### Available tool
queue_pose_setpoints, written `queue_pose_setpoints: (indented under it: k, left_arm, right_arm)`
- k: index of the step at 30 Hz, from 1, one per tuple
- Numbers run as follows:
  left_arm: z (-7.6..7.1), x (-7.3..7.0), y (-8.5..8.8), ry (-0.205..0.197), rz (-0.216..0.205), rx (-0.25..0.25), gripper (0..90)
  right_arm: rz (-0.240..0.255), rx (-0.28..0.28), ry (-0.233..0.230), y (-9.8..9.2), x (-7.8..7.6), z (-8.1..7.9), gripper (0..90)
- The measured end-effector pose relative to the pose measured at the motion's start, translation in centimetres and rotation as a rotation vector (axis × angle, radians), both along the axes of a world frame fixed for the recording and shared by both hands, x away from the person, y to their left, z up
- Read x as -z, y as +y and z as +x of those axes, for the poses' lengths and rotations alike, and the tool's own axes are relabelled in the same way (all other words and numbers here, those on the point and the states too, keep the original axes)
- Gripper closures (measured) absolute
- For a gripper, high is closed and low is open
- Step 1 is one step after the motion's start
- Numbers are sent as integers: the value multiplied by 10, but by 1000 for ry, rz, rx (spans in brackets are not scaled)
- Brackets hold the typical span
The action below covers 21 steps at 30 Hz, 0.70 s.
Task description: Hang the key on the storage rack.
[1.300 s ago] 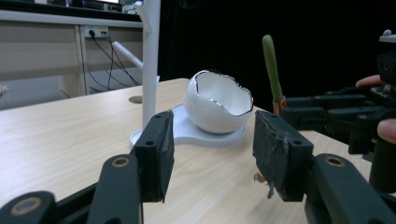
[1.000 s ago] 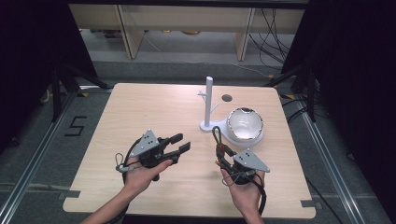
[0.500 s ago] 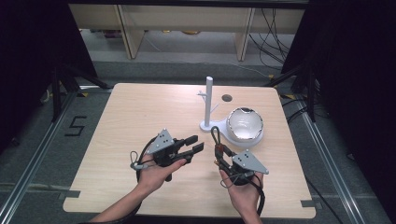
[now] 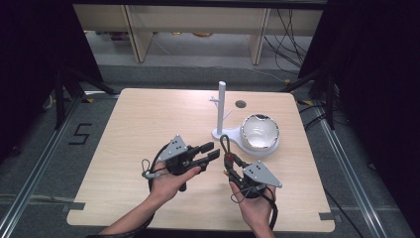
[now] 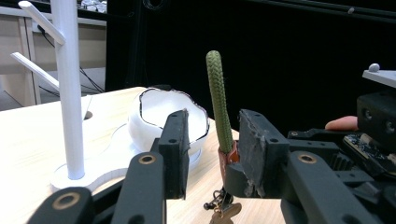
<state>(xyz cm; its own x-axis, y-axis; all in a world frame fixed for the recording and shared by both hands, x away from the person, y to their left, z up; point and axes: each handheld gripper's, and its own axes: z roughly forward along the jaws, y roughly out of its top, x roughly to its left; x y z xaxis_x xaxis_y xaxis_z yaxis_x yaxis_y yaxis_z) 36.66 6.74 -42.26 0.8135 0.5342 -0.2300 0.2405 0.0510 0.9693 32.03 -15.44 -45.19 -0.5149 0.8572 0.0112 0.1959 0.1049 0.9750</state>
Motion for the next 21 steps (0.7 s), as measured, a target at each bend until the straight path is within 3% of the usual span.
queue_pose_setpoints:
  k: [5,21]
  left_arm:
    - [2,0,-2,11,-8,0,646]
    - [4,1,-7,35,-12,18,691]
  right_arm:
    - [22,-14,9,3,1,-1,685]
    - [5,-12,13,5,0,-2,685]
